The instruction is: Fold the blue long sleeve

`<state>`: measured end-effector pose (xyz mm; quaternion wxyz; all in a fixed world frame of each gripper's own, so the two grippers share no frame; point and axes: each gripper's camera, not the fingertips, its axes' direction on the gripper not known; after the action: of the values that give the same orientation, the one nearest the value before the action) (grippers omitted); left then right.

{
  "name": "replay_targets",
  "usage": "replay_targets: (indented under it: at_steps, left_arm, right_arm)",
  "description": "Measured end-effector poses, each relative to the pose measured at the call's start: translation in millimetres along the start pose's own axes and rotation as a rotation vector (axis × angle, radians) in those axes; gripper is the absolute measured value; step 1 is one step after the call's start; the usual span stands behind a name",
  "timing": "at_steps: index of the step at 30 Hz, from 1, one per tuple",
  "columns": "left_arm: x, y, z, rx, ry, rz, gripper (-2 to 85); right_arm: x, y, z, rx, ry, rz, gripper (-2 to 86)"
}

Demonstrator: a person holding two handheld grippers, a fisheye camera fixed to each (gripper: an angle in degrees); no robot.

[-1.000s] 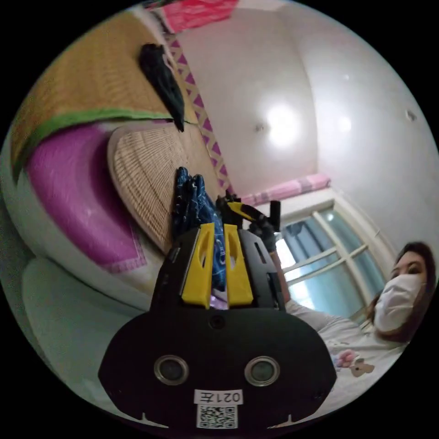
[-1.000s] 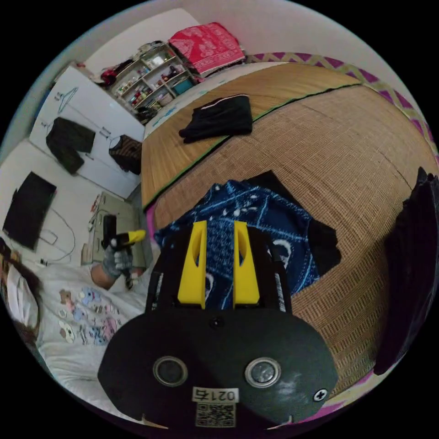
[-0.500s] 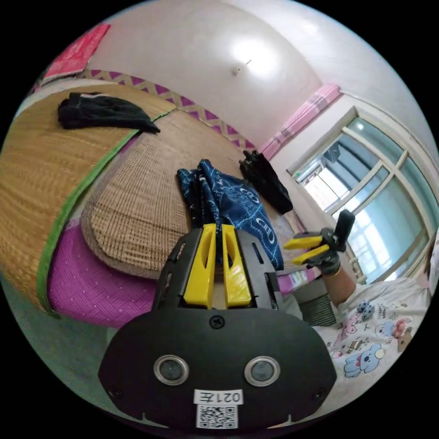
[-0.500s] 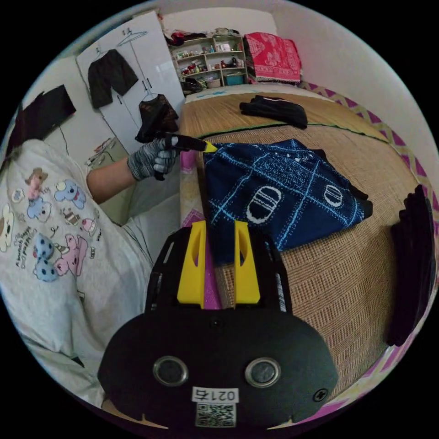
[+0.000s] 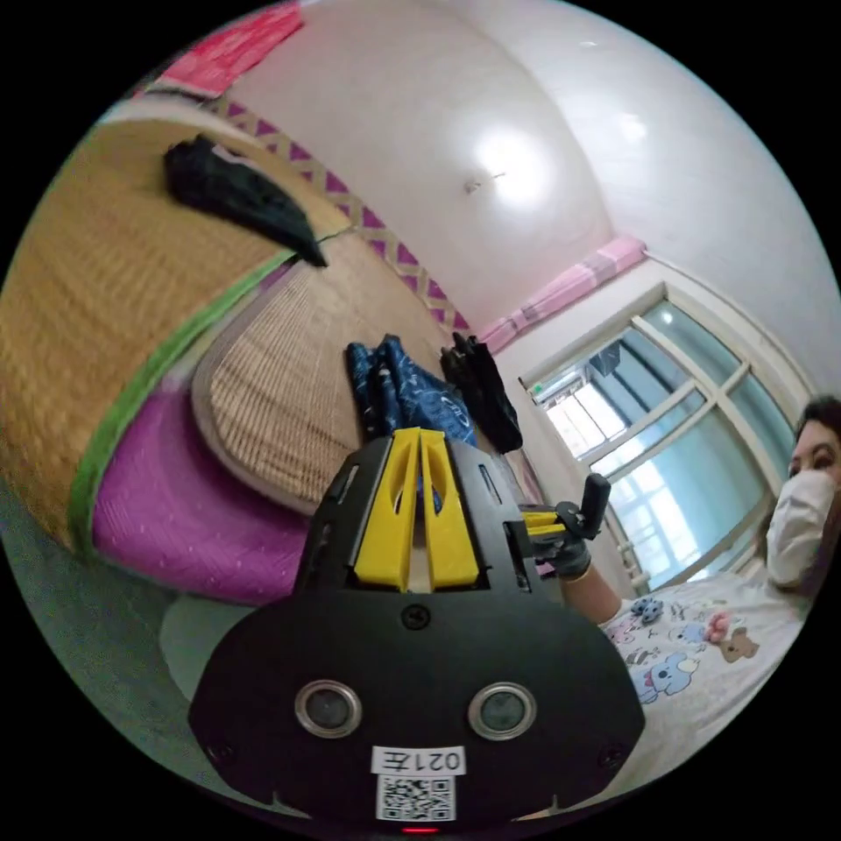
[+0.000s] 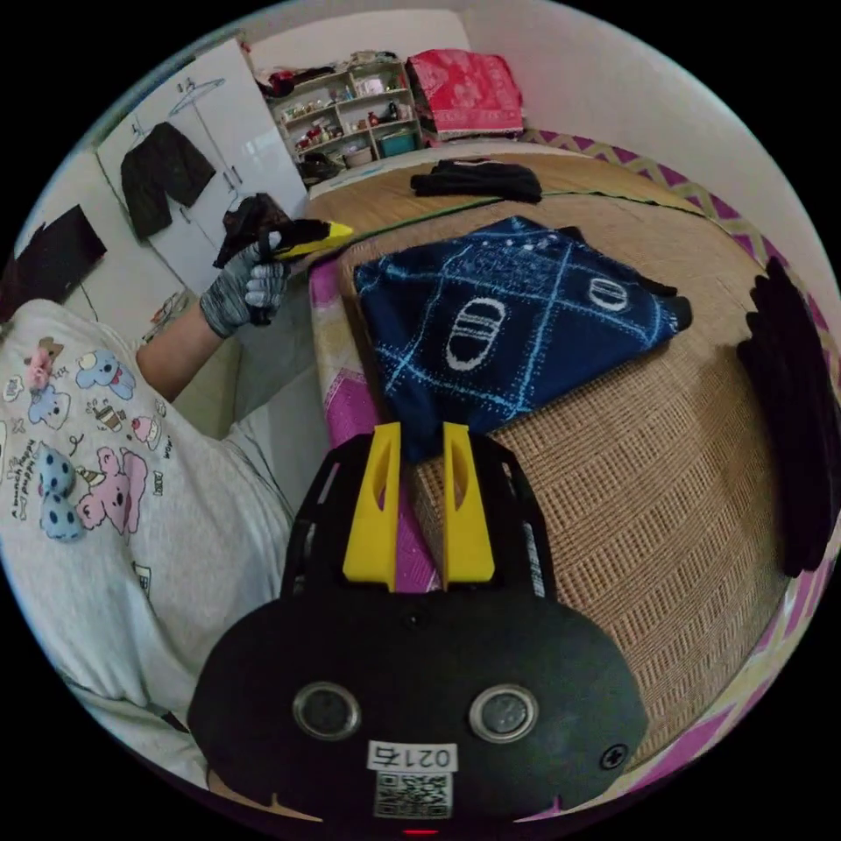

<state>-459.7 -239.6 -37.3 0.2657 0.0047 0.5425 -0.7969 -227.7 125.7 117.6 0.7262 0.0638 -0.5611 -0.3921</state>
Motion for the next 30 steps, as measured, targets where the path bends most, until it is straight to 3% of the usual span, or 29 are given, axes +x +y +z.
replay_targets:
  at_steps: [4,10,23,30]
  left_arm:
    - [-14.7,-28.6,23.6,-0.135,-0.007,-0.048,10.4]
    - [-51.4,-27.1,28.5,-0.174,0.081,-0.203,13.7]
    - [-48.2,-95.1,94.9,-0.415,0.083,-0.111,10.5]
    - [-72.5,-102.8,100.6,-0.367,0.18,-0.192,1.8]
  right_arm:
    - [93.2,8.9,-37.2,0.243,-0.099,0.318,10.0]
    - [236.8,12.4,-16.1,0.317,-0.388,0.635,12.9]
    - [349.4,-47.8,40.5,0.184,-0.567,0.727,11.4]
    - [366.8,-47.0,47.5,0.214,-0.557,0.712,6.4]
